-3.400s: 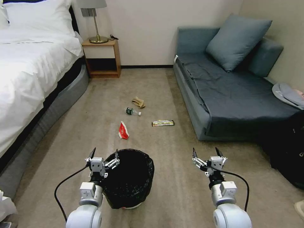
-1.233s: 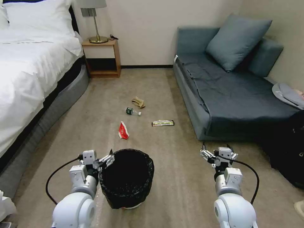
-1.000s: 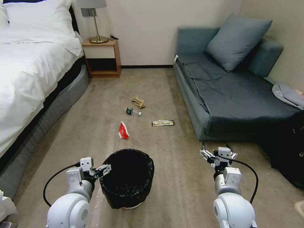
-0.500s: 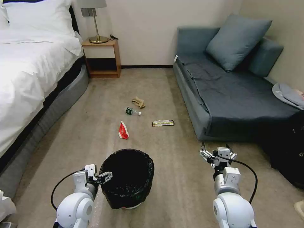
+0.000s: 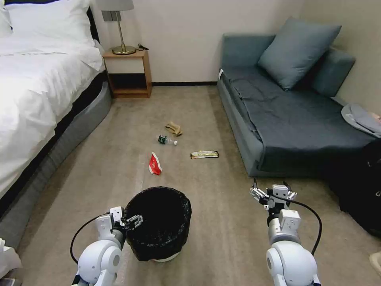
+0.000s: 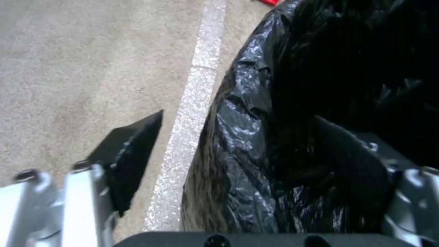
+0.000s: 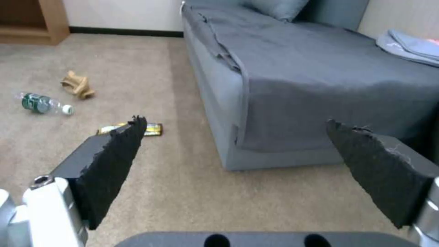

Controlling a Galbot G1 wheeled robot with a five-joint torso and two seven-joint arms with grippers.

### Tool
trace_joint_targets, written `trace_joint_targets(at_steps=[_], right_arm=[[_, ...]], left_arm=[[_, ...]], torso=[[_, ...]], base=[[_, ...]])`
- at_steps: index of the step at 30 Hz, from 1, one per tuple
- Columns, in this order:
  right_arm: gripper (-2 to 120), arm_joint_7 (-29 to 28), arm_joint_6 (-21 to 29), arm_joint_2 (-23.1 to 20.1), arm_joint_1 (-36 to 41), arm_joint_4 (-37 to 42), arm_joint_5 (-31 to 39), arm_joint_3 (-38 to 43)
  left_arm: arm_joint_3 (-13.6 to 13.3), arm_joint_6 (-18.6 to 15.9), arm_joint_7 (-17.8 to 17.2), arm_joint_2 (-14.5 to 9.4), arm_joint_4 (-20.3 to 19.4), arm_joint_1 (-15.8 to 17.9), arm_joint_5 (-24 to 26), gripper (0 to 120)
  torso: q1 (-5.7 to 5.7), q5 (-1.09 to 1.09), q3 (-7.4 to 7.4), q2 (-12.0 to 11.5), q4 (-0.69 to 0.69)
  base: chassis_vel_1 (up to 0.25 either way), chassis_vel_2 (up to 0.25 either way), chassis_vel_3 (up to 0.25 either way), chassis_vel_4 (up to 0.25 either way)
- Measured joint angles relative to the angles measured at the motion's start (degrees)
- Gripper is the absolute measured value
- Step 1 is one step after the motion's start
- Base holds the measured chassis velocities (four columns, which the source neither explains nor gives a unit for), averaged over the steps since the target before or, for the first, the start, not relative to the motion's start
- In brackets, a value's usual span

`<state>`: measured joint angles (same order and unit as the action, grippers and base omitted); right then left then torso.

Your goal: Pick up the trash bin, then pick up the garbage on the floor and place it into the trash bin.

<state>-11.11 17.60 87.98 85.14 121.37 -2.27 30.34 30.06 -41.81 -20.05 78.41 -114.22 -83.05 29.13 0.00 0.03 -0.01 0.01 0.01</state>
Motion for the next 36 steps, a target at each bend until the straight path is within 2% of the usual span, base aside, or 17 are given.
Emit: trace_joint_targets(at_steps=[1,3,5,7,11,12,15,16,19,23,33,36], right_arm=[[100,-0.05,-0.02,0.01,-0.04,-0.07,0.00,0.01],[100,-0.06,-0.02,0.01,-0.04,-0.09,0.00,0.02],[100,-0.14,-0.04,-0.03,-0.03,-0.16,0.00,0.03],[100,-0.17,-0.04,-0.05,-0.03,-0.18,0.00,0.04],[100,-0.25,-0.04,-0.27,0.01,-0.19,0.10,0.11],[100,-0.25,-0.04,-0.27,0.01,-0.19,0.10,0.11],[100,-0.28,-0.01,-0.48,-0.02,-0.14,0.25,0.19],[100,-0.28,-0.01,-0.48,-0.02,-0.14,0.25,0.19],[100,-0.30,0.04,-0.65,-0.18,-0.09,0.37,0.27],[100,-0.34,0.06,-0.68,-0.25,-0.17,0.43,0.25],[100,-0.68,0.26,-1.39,-0.65,-0.50,1.95,0.15],[100,-0.78,-0.43,-2.00,-1.00,-0.51,4.05,0.15]], left_arm=[[-0.04,0.00,0.09,0.04,0.02,0.00,0.08,79],[-0.06,0.00,0.10,0.05,0.02,0.00,0.16,77],[-0.14,0.00,0.14,0.10,0.02,-0.02,0.43,64],[-0.15,0.00,0.14,0.12,0.02,-0.02,0.54,60],[-0.17,-0.03,0.13,0.27,0.05,-0.01,1.07,42],[-0.17,-0.03,0.13,0.27,0.05,-0.01,1.07,42],[-0.11,-0.05,0.08,0.38,0.16,-0.04,1.41,27],[-0.11,-0.05,0.08,0.38,0.16,-0.04,1.41,27],[0.06,-0.09,0.08,0.42,0.07,-0.22,1.69,13],[0.22,-0.14,0.31,0.47,-0.02,-0.37,1.96,5],[1.14,-0.50,-0.18,1.27,-0.91,-0.45,3.38,5],[2.55,-1.07,-0.72,1.02,-3.15,-1.02,4.32,4]], torso=[[0.00,-0.01,0.00,0.00,0.00],[0.00,-0.01,0.00,0.00,0.00],[0.00,-0.01,0.00,0.00,0.00],[0.00,-0.01,0.00,0.00,0.00],[0.00,-0.01,0.00,0.00,0.00],[0.00,-0.01,0.00,0.00,0.00],[0.00,-0.01,0.00,0.00,0.00],[0.00,-0.01,0.00,0.00,0.00],[0.00,-0.02,0.00,0.00,0.00],[0.00,-0.03,0.00,0.00,-0.02],[0.00,-0.06,0.02,-0.01,-0.02],[0.01,-0.11,0.03,-0.02,-0.02]], base=[[0.000,0.000,0.000,0.000],[0.000,0.000,0.000,0.000],[0.000,0.000,0.000,0.000],[0.000,0.000,0.000,0.000],[0.000,0.000,0.000,0.000],[0.000,0.000,0.000,0.000],[0.000,0.000,0.000,0.000],[0.000,0.000,0.000,0.000],[0.000,0.000,0.000,0.000],[0.000,0.000,0.000,0.000],[0.000,0.000,0.000,0.000],[0.000,0.000,0.000,0.000]])
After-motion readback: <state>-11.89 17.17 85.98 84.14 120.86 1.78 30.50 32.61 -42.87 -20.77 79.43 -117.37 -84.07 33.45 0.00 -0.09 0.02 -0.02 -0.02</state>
